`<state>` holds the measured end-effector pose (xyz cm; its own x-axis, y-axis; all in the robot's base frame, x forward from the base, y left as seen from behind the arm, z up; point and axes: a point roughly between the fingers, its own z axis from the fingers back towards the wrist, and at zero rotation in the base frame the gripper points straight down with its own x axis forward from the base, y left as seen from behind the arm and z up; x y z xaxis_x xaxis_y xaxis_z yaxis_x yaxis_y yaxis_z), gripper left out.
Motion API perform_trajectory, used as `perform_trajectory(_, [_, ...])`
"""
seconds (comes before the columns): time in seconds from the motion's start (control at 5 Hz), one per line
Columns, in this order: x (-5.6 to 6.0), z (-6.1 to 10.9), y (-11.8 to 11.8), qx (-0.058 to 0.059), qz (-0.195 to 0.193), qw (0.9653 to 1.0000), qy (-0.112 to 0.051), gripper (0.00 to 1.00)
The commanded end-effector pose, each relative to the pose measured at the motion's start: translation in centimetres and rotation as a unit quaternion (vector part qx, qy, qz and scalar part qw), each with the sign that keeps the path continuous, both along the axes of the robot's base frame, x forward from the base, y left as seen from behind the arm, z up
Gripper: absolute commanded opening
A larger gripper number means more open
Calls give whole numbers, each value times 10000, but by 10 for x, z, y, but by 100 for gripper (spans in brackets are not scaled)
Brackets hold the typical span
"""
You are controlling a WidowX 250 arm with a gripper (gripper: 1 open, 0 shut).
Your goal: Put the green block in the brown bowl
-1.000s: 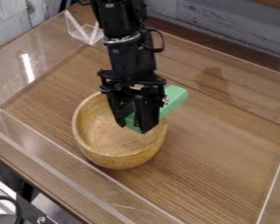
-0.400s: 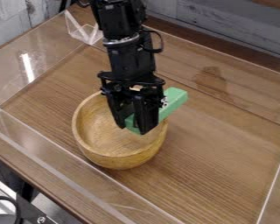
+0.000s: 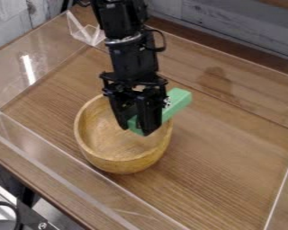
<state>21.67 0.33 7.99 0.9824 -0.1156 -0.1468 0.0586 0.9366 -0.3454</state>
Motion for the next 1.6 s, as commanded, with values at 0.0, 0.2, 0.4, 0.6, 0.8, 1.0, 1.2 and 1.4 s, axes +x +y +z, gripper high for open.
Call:
perform_trajectory(0.0, [9,9,4,-21,-21,9997,-226,0])
perform_trajectory(0.2, [9,9,5,-53,-26,9998,-205,0])
perform_trajectory(0.4, [9,8,5,-85,-30,9998,-183,0])
perform_trajectory(0.6, [10,8,6,-119,-38,9998,-162,0])
perform_trajectory(0.8, [10,7,6,-153,-43,9998,-139,0])
perform_trajectory(1.0, [10,7,7,-188,-49,9997,-118,0])
perform_trajectory(1.2, [10,6,8,-221,-53,9997,-97,0])
perform_trajectory(1.4, [10,6,8,-254,-61,9996,-75,0])
